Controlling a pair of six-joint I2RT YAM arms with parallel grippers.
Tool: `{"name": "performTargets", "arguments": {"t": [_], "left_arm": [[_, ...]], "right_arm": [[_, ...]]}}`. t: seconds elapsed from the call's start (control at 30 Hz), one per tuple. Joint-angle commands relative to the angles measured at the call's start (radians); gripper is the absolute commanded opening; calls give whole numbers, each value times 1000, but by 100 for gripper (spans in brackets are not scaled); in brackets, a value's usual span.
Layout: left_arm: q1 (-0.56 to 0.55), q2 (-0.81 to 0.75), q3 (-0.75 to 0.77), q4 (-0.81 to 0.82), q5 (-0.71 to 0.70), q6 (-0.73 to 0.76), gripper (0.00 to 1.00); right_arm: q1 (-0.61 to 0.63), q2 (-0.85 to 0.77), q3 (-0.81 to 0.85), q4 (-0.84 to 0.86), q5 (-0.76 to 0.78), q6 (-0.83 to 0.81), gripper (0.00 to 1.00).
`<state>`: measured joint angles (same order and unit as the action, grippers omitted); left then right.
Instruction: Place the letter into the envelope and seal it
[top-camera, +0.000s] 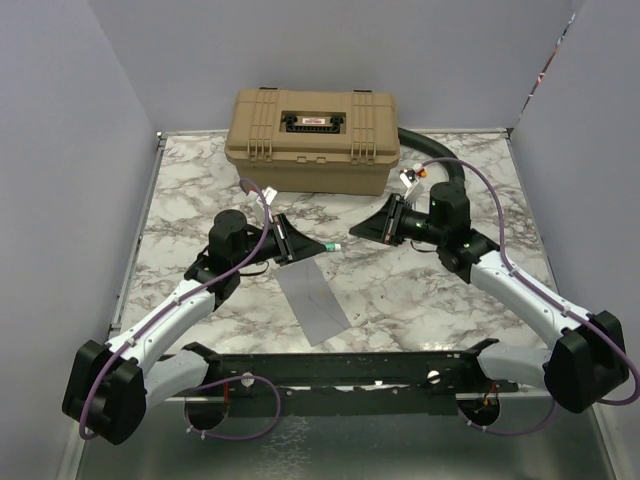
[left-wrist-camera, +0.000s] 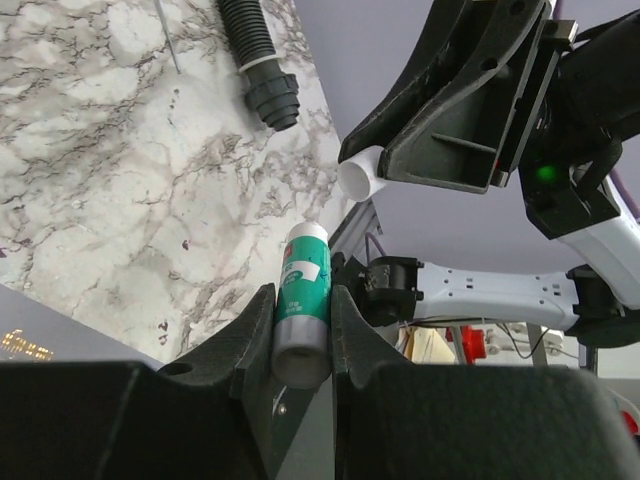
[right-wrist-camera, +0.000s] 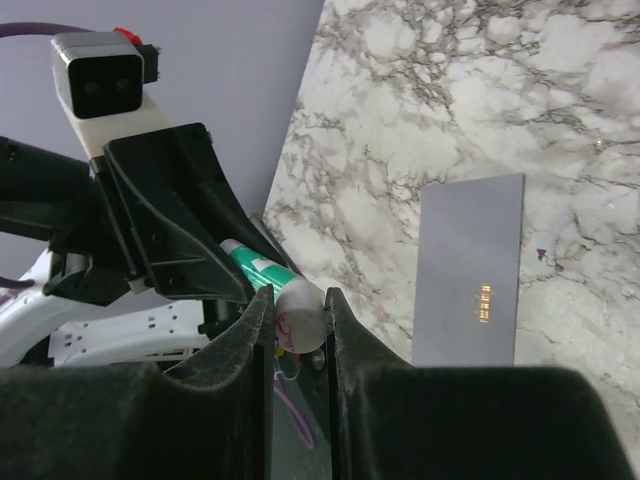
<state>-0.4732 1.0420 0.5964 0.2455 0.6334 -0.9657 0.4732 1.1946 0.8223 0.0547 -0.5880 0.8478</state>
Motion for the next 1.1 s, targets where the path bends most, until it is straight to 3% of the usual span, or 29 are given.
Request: {"name": "performTargets", "arguments": {"t": [0.0,0.63,0.83,1.07], "left_arm": [[2,3,23,59,66,-15,0],[2,10,12,126,76,-72,0],[2,9,28,195,109,-180,0],[2,-39,55,234,77,-195,0]], "right_arm": [[15,0,-2,80,-91,28,12],[52,62,49,-11,-122,-45,12],[61,65,23,88,-157,55,12],[64,16,8,153,-171,141,12]]}}
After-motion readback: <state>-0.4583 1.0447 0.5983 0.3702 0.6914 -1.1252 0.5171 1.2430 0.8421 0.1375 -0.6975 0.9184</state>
